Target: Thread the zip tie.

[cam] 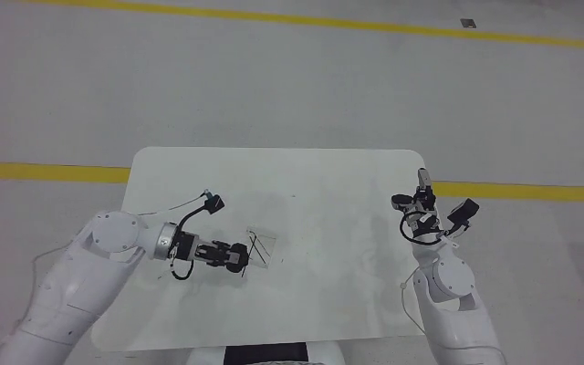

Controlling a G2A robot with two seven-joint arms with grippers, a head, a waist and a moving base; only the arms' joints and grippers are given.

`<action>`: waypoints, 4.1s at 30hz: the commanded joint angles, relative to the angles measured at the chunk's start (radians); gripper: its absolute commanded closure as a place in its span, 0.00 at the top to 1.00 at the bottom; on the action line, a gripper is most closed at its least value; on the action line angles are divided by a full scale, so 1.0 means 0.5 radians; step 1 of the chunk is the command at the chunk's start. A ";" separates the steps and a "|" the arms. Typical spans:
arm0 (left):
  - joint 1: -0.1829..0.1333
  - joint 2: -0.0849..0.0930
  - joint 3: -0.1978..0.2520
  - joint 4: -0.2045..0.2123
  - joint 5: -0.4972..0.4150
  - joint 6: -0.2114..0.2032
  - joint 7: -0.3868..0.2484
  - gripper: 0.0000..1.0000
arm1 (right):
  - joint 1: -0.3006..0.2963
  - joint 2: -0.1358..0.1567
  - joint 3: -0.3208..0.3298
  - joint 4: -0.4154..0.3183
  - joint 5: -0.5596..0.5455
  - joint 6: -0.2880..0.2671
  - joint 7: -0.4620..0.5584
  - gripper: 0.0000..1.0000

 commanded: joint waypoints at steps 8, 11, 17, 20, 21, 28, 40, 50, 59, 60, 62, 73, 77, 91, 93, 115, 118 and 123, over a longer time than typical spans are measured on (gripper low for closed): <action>-0.007 0.033 0.007 0.094 -0.007 0.000 0.000 0.00 | 0.000 0.000 0.000 0.000 0.000 0.000 0.000 1.00; -0.015 0.058 0.028 0.162 -0.041 0.000 0.000 0.00 | 0.000 0.000 0.000 0.000 0.000 0.000 0.000 1.00; -0.044 0.119 0.117 0.185 -0.238 0.000 0.000 0.00 | 0.000 0.000 0.000 0.000 0.000 0.000 0.000 1.00; -0.063 0.153 0.148 0.195 -0.311 0.000 0.000 0.00 | 0.000 0.000 0.000 0.000 0.000 0.000 0.000 1.00; -0.072 0.165 0.158 0.204 -0.323 0.000 0.000 0.00 | 0.000 0.000 0.000 0.000 0.000 0.000 0.000 1.00; -0.088 0.185 0.186 0.196 -0.347 0.000 0.000 0.00 | 0.007 0.000 -0.015 -0.013 -0.020 -0.006 0.044 1.00; -0.088 0.185 0.186 0.196 -0.347 0.000 0.000 0.00 | 0.154 0.015 -0.300 -0.087 -0.428 0.135 0.678 1.00; -0.088 0.185 0.186 0.196 -0.347 0.000 0.000 0.00 | 0.147 0.019 -0.322 -0.108 -0.468 0.047 0.785 1.00; -0.088 0.185 0.186 0.196 -0.347 0.000 0.000 0.00 | 0.271 0.024 -0.524 -0.061 -0.697 0.122 1.107 1.00; -0.088 0.185 0.186 0.196 -0.347 0.000 0.000 0.00 | 0.290 0.023 -0.554 -0.049 -0.710 0.137 1.134 1.00; -0.088 0.185 0.186 0.196 -0.347 0.000 0.000 0.00 | 0.324 0.020 -0.605 -0.028 -0.747 0.138 1.154 1.00; -0.088 0.185 0.186 0.196 -0.347 0.000 0.000 0.00 | 0.349 0.020 -0.637 -0.011 -0.718 0.091 1.234 1.00; -0.088 0.185 0.186 0.196 -0.347 0.000 0.000 0.00 | 0.386 0.016 -0.715 -0.009 -0.714 0.108 1.340 1.00; -0.088 0.185 0.186 0.196 -0.347 0.000 0.000 0.00 | 0.665 -0.034 -0.983 0.211 -0.397 0.307 1.611 1.00; -0.088 0.185 0.186 0.196 -0.347 0.000 0.000 0.00 | 0.665 -0.034 -0.983 0.211 -0.397 0.307 1.611 1.00; -0.124 0.229 0.258 0.147 -0.233 0.000 0.000 0.00 | 0.888 -0.080 -1.218 0.559 0.015 0.442 2.058 1.00; -0.124 0.229 0.258 0.147 -0.233 0.000 0.000 0.00 | 0.875 -0.084 -1.239 0.560 0.030 0.448 2.040 1.00; -0.124 0.229 0.258 0.147 -0.233 0.000 0.000 0.00 | 0.890 -0.100 -1.298 0.611 0.064 0.402 1.967 1.00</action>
